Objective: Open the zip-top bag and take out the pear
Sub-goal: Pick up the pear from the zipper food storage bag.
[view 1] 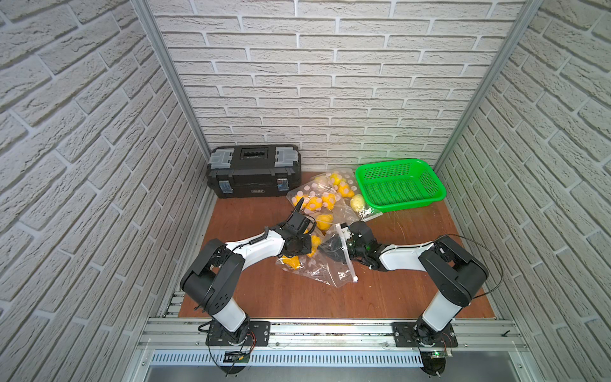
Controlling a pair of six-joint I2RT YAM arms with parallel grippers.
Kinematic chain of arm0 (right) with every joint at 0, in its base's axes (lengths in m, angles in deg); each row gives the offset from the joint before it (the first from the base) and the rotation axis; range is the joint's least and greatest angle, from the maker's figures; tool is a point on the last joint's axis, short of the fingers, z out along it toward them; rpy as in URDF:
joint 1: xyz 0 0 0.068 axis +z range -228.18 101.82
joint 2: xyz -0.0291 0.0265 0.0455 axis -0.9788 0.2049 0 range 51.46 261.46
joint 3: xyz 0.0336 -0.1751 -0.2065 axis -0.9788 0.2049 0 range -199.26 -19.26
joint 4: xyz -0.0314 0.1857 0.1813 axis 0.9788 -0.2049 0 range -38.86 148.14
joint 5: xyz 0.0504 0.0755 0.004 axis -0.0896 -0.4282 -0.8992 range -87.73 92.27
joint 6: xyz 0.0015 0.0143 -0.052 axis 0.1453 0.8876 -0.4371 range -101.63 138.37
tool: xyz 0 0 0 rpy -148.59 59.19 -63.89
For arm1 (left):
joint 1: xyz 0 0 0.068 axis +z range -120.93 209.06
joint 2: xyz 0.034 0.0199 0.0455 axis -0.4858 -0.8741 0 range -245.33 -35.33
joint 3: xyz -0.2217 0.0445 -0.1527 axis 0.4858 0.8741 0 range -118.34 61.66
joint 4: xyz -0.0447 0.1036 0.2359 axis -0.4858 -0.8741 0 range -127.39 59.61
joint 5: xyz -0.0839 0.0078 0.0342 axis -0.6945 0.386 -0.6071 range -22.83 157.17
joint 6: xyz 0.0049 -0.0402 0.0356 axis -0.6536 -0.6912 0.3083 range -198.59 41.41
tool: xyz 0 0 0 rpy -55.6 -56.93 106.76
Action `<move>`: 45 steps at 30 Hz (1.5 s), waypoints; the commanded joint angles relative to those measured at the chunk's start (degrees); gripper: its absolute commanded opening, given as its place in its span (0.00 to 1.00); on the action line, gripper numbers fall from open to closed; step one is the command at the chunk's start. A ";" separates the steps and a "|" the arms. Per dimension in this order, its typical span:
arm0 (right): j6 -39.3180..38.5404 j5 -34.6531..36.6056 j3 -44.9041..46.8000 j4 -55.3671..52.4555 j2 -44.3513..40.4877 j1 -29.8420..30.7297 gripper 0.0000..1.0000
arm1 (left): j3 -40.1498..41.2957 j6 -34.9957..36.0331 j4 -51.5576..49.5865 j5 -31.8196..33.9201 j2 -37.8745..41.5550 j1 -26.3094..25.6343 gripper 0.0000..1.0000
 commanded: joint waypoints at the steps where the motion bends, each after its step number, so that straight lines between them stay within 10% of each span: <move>1: -4.56 7.22 -0.15 -8.21 -1.00 -0.72 0.28 | 1.45 -0.98 -0.47 1.62 2.29 -0.30 0.00; 11: -13.34 14.48 -1.74 -27.77 -8.11 -2.73 0.24 | 0.62 -1.24 -1.50 3.33 7.28 1.39 0.01; 20: -6.78 -5.05 -0.81 -10.27 -7.86 -2.70 0.18 | -7.59 -1.50 -0.60 2.42 1.16 3.36 0.04; 32: 8.19 -8.14 -2.64 19.61 5.58 -1.93 0.16 | -8.39 -3.54 1.79 -0.12 -5.92 3.56 0.01; 45: -15.35 2.26 -9.41 -16.75 1.57 -1.30 0.41 | -6.83 -3.82 2.71 -2.45 -6.97 3.06 0.00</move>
